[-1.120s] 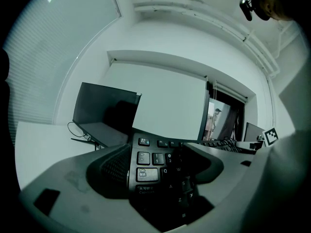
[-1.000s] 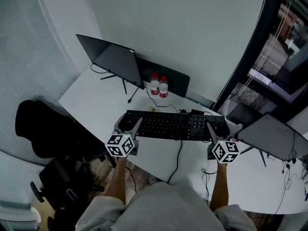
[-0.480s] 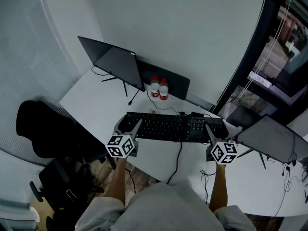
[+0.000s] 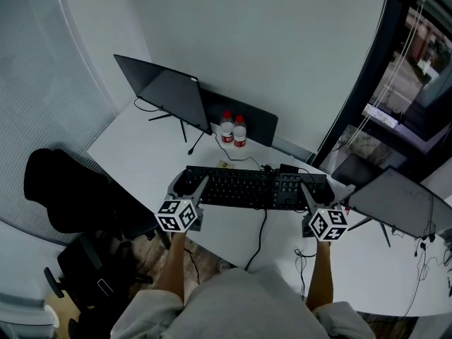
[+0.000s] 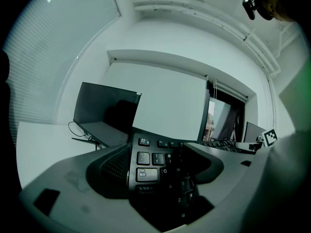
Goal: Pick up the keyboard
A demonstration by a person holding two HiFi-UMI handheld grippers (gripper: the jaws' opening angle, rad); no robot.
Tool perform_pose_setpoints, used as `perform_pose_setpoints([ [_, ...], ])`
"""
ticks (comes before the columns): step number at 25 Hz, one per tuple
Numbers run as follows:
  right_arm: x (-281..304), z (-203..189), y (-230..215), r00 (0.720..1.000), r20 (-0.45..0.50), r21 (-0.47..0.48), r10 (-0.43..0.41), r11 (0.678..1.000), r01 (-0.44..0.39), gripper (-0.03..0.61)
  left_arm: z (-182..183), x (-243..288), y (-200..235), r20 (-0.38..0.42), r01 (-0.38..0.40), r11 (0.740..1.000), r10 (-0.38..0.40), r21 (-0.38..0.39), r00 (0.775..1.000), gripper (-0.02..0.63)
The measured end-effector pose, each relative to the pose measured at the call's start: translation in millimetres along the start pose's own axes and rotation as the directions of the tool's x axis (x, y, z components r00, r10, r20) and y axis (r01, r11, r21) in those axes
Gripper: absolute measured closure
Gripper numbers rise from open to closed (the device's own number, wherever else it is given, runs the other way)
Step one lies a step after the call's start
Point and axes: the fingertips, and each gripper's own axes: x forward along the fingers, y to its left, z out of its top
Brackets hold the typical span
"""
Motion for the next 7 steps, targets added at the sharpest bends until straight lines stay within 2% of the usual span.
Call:
perform_pose_setpoints([
  [7,-0.5,-1.5,1.6,1.0,-0.001,0.003,-0.003,1.0,0.003,0.219,0.0,-0.1,1.0,-0.003,0.005,1.0,-0.005,-0.001,1.0,0.302],
])
